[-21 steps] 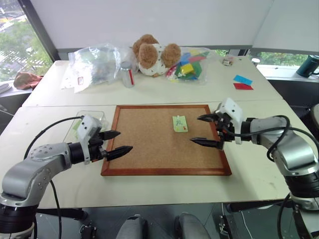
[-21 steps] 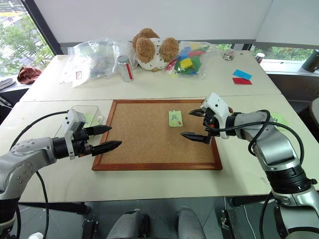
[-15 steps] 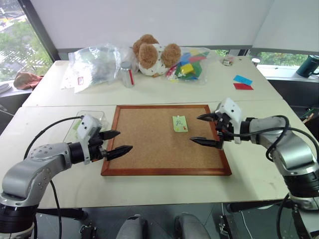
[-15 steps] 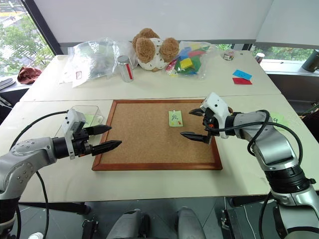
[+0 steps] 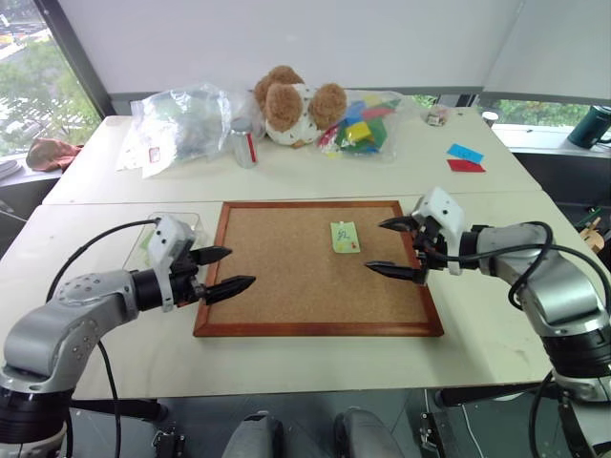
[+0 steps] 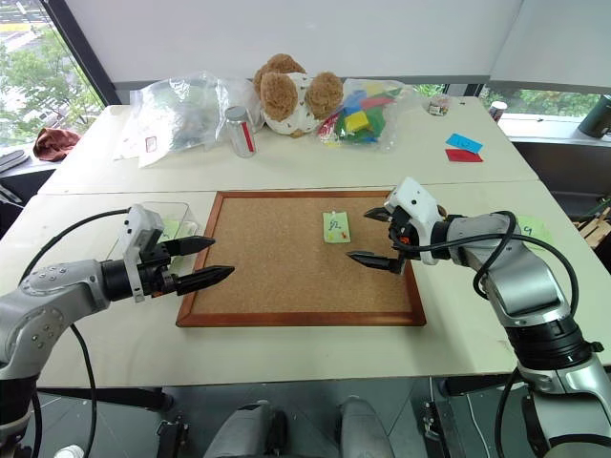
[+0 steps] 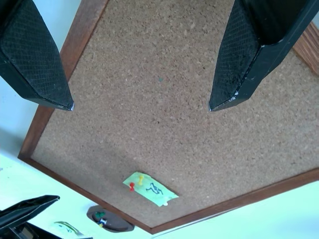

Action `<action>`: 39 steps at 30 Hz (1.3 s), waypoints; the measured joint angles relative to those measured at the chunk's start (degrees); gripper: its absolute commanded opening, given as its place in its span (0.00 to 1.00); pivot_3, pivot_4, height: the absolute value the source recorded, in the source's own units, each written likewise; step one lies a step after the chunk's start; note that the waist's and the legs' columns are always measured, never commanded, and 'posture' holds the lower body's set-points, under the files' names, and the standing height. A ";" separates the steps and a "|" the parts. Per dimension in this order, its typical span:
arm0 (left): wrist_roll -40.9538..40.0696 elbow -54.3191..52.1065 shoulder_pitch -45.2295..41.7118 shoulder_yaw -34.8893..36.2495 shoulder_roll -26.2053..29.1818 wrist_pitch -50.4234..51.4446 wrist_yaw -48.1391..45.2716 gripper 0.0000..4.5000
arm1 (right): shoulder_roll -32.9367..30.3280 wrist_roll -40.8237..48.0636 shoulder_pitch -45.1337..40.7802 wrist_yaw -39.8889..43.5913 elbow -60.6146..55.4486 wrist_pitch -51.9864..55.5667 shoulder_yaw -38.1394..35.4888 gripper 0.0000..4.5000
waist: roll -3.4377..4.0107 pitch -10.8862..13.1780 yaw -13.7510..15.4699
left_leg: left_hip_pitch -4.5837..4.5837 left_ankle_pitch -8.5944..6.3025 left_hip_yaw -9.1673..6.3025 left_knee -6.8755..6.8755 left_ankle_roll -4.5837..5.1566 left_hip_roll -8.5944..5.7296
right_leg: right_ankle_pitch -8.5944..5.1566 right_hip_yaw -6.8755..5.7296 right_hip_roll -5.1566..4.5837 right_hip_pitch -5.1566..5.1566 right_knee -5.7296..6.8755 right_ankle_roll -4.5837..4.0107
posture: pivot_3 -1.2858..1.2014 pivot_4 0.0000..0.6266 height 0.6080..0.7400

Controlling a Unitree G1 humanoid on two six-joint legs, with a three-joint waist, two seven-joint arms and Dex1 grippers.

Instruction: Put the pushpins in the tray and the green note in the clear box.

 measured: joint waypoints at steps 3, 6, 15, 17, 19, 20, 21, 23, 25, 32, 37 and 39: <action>0.03 0.00 -0.02 -0.07 -0.33 0.00 0.22 0.99 | 0.01 -0.01 0.00 -0.10 0.00 0.00 0.00 1.00 | 0.00 0.00 0.00 | 0.00 0.00 0.00 0.00 0.00 0.00 | 0.00 0.00 0.00 0.00 0.00 0.00 | 0.52 0.24 1.00; 0.11 0.00 -0.39 -0.34 -1.06 -0.09 0.69 0.99 | 0.03 -0.01 0.00 -0.30 0.00 0.00 0.00 1.00 | 0.00 0.00 0.04 | 0.00 0.00 0.00 0.00 0.00 0.00 | 0.00 0.00 0.00 0.00 0.00 0.00 | 0.52 0.24 1.00; 8.62 4.16 -2.03 -8.29 -7.47 -6.21 4.14 0.46 | 1.22 -0.07 -0.12 -1.42 0.02 0.16 0.20 1.00 | 0.00 0.00 0.04 | 0.00 0.00 0.00 0.01 0.00 -0.01 | 0.00 0.00 0.00 0.01 0.00 0.00 | 0.52 0.24 1.00; 11.43 5.60 -2.04 -10.89 -8.64 -8.14 4.53 0.23 | 2.74 -0.01 -0.80 -2.48 0.08 1.06 0.45 1.00 | 0.00 0.00 -0.13 | 0.00 0.00 0.00 0.00 0.00 -0.01 | 0.00 0.00 0.02 0.00 0.01 0.00 | 0.52 0.24 1.00; 14.40 7.75 -2.68 -13.29 -11.33 -10.53 5.45 0.02 | 5.51 -0.24 -3.21 -5.25 1.45 3.46 0.85 1.00 | 0.01 -0.01 -0.16 | 0.02 0.02 0.01 0.01 -0.03 -0.01 | 0.00 0.00 0.02 0.00 0.04 0.00 | 0.52 0.24 1.00; 15.63 8.62 -3.10 -14.55 -12.50 -11.43 5.95 0.01 | 6.88 -0.77 -4.57 -6.88 2.30 4.63 1.37 1.00 | 0.01 -0.01 -0.08 | 0.02 0.03 0.00 0.02 -0.04 -0.01 | 0.00 0.00 0.02 0.00 0.05 0.00 | 0.52 0.24 1.00; 16.45 9.03 -3.36 -15.44 -13.20 -12.00 6.18 0.01 | 7.61 -1.17 -5.40 -8.02 2.75 5.37 1.80 1.00 | 0.01 -0.01 -0.05 | 0.01 0.02 0.00 0.02 -0.04 -0.01 | 0.00 0.00 0.02 0.00 0.05 0.00 | 0.52 0.24 1.00; 18.75 11.05 -4.18 -16.86 -14.63 -13.64 6.67 0.01 | 9.88 -2.83 -7.72 -11.09 5.90 7.33 2.75 1.00 | 0.00 -0.01 0.00 | 0.02 0.03 0.00 0.02 -0.04 -0.01 | 0.00 0.00 0.02 0.00 0.04 0.00 | 0.52 0.24 1.00; 20.08 13.13 -5.30 -17.61 -16.05 -14.31 7.17 0.01 | 12.16 -4.42 -9.97 -13.60 9.51 8.53 3.97 1.00 | 0.01 -0.01 0.03 | 0.00 0.03 0.00 0.02 -0.05 -0.02 | 0.00 -0.01 0.02 -0.01 0.04 0.00 | 0.52 0.24 1.00; 23.34 17.30 -5.72 -18.77 -18.45 -17.99 7.30 0.00 | 21.10 -9.07 -17.33 -18.93 26.02 7.26 7.62 0.94 | 0.01 -0.01 -0.21 | 0.00 0.20 0.02 0.00 -0.34 -0.02 | 0.00 -0.01 0.04 -0.04 0.06 0.00 | 0.52 0.24 1.00; 24.07 17.27 -5.38 -18.74 -18.91 -18.69 7.32 0.00 | 24.49 -11.34 -20.35 -20.28 35.50 2.78 8.26 0.60 | 0.02 -0.01 -0.19 | 0.00 0.21 0.03 0.00 -0.36 -0.02 | 0.00 -0.01 0.04 -0.04 0.07 0.01 | 0.52 0.24 1.00; 24.28 17.07 -5.23 -18.69 -18.91 -18.71 7.39 0.00 | 24.93 -11.79 -21.07 -20.31 37.86 1.65 8.29 0.60 | 0.02 -0.01 -0.24 | 0.00 0.21 0.03 0.00 -0.36 -0.02 | 0.00 -0.01 0.04 -0.04 0.08 0.01 | 0.52 0.24 1.00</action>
